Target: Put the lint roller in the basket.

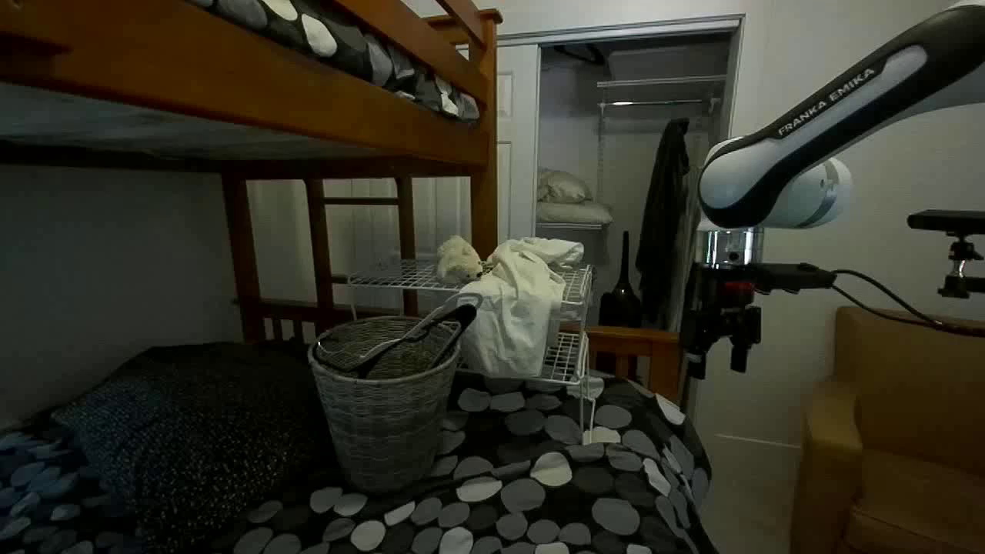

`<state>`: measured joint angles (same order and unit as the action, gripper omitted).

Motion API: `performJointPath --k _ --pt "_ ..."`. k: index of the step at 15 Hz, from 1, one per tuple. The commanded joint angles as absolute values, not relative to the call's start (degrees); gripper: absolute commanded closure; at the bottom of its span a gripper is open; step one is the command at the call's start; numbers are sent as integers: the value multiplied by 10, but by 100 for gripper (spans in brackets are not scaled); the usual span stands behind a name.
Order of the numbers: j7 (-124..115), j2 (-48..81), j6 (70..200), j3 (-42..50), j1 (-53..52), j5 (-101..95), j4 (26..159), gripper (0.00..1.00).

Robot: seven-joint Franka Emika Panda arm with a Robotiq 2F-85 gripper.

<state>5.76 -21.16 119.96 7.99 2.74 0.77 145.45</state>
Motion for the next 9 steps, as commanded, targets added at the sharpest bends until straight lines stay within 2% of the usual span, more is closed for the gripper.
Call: performJointPath --k 1,9 --pt "60 -211 1199 73 34 10 1454 0" --pt "45 -205 1184 66 34 6 1453 0"
